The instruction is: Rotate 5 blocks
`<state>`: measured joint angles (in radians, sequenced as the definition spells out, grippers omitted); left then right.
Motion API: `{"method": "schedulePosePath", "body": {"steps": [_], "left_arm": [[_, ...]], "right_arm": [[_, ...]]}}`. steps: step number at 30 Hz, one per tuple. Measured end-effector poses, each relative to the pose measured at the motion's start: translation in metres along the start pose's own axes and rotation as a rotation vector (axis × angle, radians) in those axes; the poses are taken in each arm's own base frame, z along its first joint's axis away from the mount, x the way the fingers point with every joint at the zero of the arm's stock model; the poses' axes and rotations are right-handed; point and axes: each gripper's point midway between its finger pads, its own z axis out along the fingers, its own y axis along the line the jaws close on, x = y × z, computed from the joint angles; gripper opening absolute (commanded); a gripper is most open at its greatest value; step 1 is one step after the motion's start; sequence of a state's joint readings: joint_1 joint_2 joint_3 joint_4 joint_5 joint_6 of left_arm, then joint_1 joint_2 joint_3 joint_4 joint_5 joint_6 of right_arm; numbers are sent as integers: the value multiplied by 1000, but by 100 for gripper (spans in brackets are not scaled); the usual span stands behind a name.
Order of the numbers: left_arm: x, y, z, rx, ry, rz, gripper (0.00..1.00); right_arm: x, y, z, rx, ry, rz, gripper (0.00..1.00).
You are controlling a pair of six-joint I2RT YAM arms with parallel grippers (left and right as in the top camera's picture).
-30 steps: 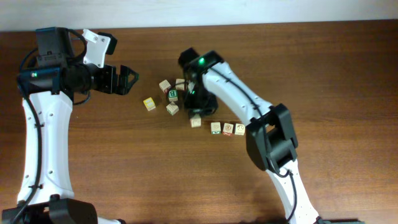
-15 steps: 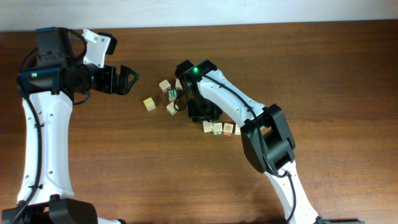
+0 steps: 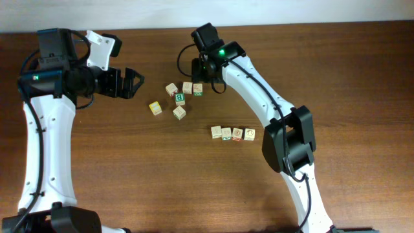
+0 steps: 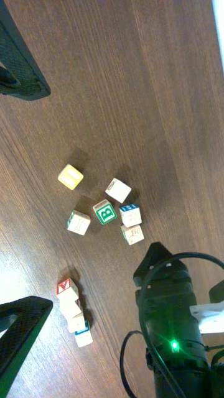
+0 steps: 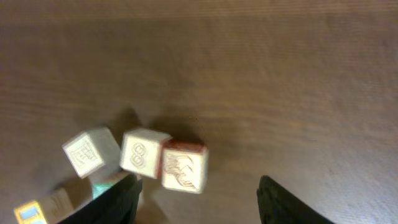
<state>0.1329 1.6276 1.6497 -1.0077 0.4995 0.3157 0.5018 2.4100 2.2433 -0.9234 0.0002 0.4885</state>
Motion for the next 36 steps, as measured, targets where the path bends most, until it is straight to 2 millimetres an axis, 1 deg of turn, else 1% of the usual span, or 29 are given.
{"method": "schedulePosePath", "body": {"steps": [1,3,6,7,9,12,13,17,18,20,21,24,29,31,32,35,36], "left_arm": [[0,0,0,0,0,0,99],[0,0,0,0,0,0,99],[0,0,0,0,0,0,99],[0,0,0,1,0,0,99],[0,0,0,1,-1,0,99],[0,0,0,1,0,0,99],[0,0,0,2,-1,0,99],[0,0,0,2,-1,0,99],[0,0,0,2,-1,0,99],[0,0,0,2,-1,0,99],[0,0,0,2,-1,0,99],[0,0,0,2,-1,0,99],[0,0,0,2,-1,0,99],[0,0,0,2,-1,0,99],[0,0,0,2,0,0,99],[0,0,0,2,-1,0,99],[0,0,0,2,0,0,99]], "right_arm": [[-1,5,1,-9,-11,-5,63],[-1,8,7,-14,-15,-11,63],[13,1,33,8,28,-14,62],[19,-2,43,19,48,-13,59],[26,-5,53,29,68,-14,58],[24,-5,55,25,60,-14,56],[25,-5,57,24,58,-14,53],[34,-10,64,35,78,-14,52],[35,-11,65,37,83,-14,49],[38,-12,66,41,90,-15,39],[38,-12,66,43,93,-16,28],[43,-12,65,35,115,-19,24],[55,-14,58,45,174,-19,24],[66,-18,47,61,234,-19,24],[72,-18,38,63,272,-23,24],[78,-12,4,51,321,-30,24],[82,-5,-16,41,334,-38,25]]}}
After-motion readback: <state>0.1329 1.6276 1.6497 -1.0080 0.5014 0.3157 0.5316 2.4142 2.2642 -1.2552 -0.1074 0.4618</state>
